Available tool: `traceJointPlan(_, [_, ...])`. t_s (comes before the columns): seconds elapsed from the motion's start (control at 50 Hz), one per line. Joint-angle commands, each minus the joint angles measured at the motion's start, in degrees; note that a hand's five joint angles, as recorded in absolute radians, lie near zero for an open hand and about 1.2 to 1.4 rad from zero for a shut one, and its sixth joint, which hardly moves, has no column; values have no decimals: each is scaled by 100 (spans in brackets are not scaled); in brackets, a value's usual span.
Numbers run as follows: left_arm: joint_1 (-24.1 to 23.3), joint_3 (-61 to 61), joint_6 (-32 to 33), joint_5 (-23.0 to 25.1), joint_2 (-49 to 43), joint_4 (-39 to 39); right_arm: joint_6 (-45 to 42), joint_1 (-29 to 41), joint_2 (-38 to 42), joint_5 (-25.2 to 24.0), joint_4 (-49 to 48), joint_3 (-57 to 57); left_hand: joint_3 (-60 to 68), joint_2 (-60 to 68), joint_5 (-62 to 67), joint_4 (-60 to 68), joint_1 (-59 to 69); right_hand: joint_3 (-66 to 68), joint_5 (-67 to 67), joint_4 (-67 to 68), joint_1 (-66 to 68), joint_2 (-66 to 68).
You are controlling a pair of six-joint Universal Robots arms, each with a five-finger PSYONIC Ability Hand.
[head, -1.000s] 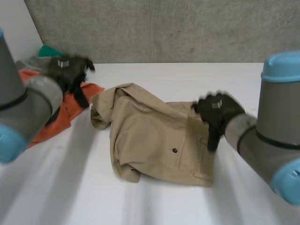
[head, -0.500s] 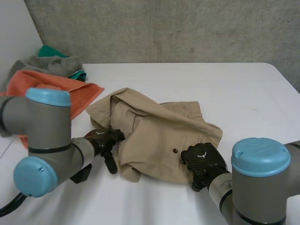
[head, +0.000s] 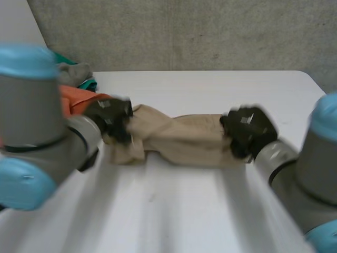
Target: Fold the laundry.
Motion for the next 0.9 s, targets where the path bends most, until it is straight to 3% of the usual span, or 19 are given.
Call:
traceJointPlan(0.02, [238, 601, 324, 453, 1876, -254, 199, -310, -819, -280, 1260, -1689, 1213, 1186, 1394, 1159, 1702, 1231, 1304, 1159, 1643, 1289])
traceJointPlan(0.16, [414, 1780, 333, 594, 2565, -588, 798, -626, -996, -395, 1991, -3580, 1213, 1186, 1394, 1159, 1702, 1231, 1304, 1159, 1643, 1289])
traceJointPlan(0.32, [687, 2747, 333, 577, 1995, -588, 1123, -864, -470, -378, 2097, -4707, 1213, 1186, 1394, 1159, 1702, 1231, 1304, 1159, 1643, 1289])
traceJointPlan(0.54, [871, 3055, 350, 761, -201, 325, 1150, -495, 1191, 132, 1465, -4655, 1213, 1186, 1394, 1159, 1702, 1231, 1304, 1159, 1643, 1289])
traceJointPlan(0.66, [933, 3591, 368, 709, -2003, 1090, 1071, -240, 2412, 694, 411, -4619, 1213, 1186, 1394, 1159, 1702, 1231, 1304, 1159, 1643, 1289])
traceJointPlan(0.68, [950, 3818, 385, 691, -2414, 1212, 1071, -231, 2692, 912, 0, -4663, 1213, 1186, 1394, 1159, 1702, 429, 502, 358, 842, 487])
traceJointPlan(0.72, [1021, 4091, 412, 656, -2742, 1336, 1062, -205, 2922, 1098, -450, -4716, -976, -1002, -795, -1029, -487, -3611, -3538, -3682, -3199, -3553])
traceJointPlan(0.74, [1056, 4241, 421, 621, -2874, 1371, 1036, -196, 3019, 1169, -669, -4751, -3037, -3063, -2856, -3090, -2548, -5731, -5658, -5802, -5318, -5673])
traceJointPlan(0.76, [1117, 4468, 447, 481, -2971, 1372, 948, -161, 3160, 1265, -1020, -4864, -5787, -5814, -5606, -5841, -5298, -5769, -5696, -5841, -5357, -5711])
traceJointPlan(0.82, [1196, 4620, 456, 156, -2920, 1241, 676, -108, 3135, 1327, -1033, -4857, -5787, -5814, -5606, -5841, -5298, -5769, -5696, -5841, -5357, -5711])
traceJointPlan(0.9, [1214, 4026, 473, -266, -2219, 741, 420, -64, 2609, 987, -25, -4419, -5787, -5814, -5606, -5841, -5298, -5769, -5696, -5841, -5357, -5711])
